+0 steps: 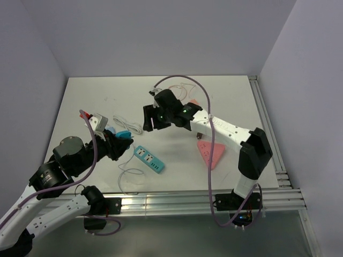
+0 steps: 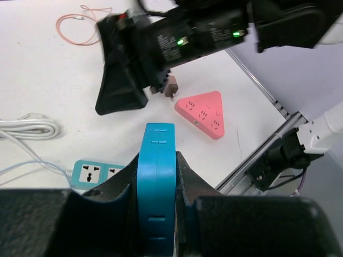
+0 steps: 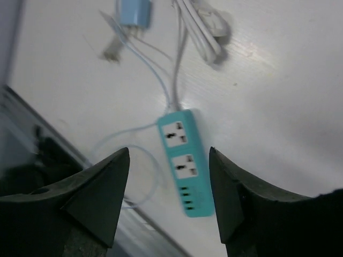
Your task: Insert the plug
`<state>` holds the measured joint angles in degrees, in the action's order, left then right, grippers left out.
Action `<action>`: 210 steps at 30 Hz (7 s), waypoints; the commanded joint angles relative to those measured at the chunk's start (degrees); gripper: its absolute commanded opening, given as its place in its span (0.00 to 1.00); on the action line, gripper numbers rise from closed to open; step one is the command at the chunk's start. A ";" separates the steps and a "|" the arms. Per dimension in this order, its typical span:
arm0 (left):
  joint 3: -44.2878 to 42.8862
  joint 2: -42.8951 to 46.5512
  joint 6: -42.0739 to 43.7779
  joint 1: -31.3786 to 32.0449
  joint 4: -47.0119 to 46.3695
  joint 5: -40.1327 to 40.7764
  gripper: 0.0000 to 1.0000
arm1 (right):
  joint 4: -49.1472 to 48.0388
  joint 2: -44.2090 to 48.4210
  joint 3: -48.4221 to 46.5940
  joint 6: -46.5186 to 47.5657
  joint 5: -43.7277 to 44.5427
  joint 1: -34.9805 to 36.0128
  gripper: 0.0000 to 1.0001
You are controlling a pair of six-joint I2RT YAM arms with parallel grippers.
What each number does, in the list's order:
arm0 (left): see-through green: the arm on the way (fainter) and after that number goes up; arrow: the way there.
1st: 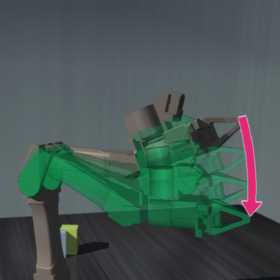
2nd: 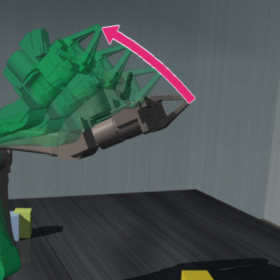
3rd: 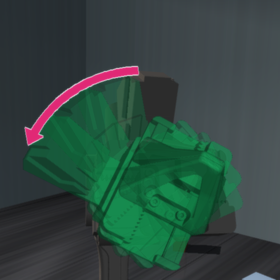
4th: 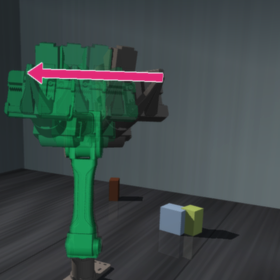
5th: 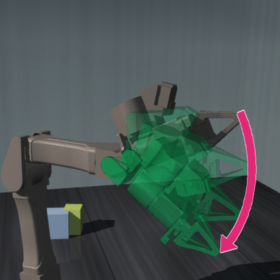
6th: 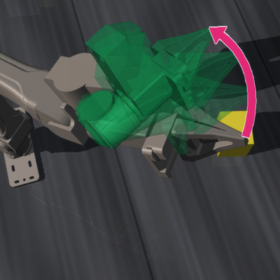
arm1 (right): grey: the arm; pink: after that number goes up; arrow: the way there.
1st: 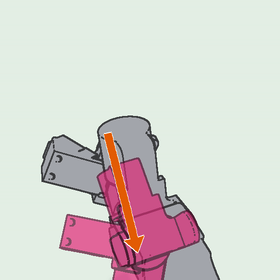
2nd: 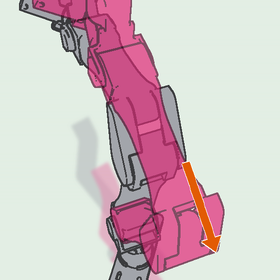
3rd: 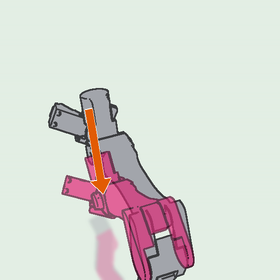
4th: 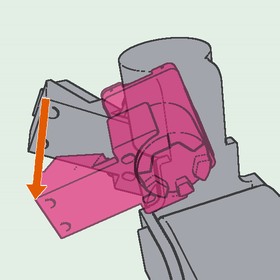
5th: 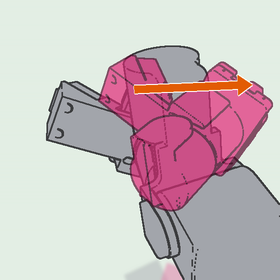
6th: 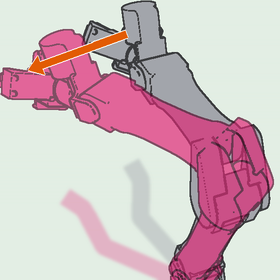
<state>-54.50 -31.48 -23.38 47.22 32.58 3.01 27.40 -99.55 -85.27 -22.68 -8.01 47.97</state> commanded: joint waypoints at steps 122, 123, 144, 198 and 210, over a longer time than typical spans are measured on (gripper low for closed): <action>-4.56 -2.09 -8.44 -0.11 9.35 -1.42 0.00 | 21.56 -18.22 -5.60 -87.54 21.72 -2.17 0.68; -4.48 -2.18 -8.53 -0.03 9.35 -1.42 0.00 | 21.64 -18.92 -5.87 -87.45 21.55 -2.26 0.68; -4.21 -2.09 -7.39 -0.11 10.66 -2.48 0.00 | 24.11 -27.63 -11.76 -60.15 18.73 -3.67 0.37; 6.61 -33.28 -16.54 2.52 -8.33 -2.47 0.00 | 7.67 22.10 21.98 -17.32 13.38 -9.98 0.79; -1.57 -48.05 -9.67 2.44 -2.43 -2.48 0.00 | 4.60 30.99 31.83 -13.10 6.62 -18.70 0.75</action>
<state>-53.67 -78.48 -35.90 49.54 28.97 1.30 33.61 -68.93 -54.78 -37.85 1.65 30.06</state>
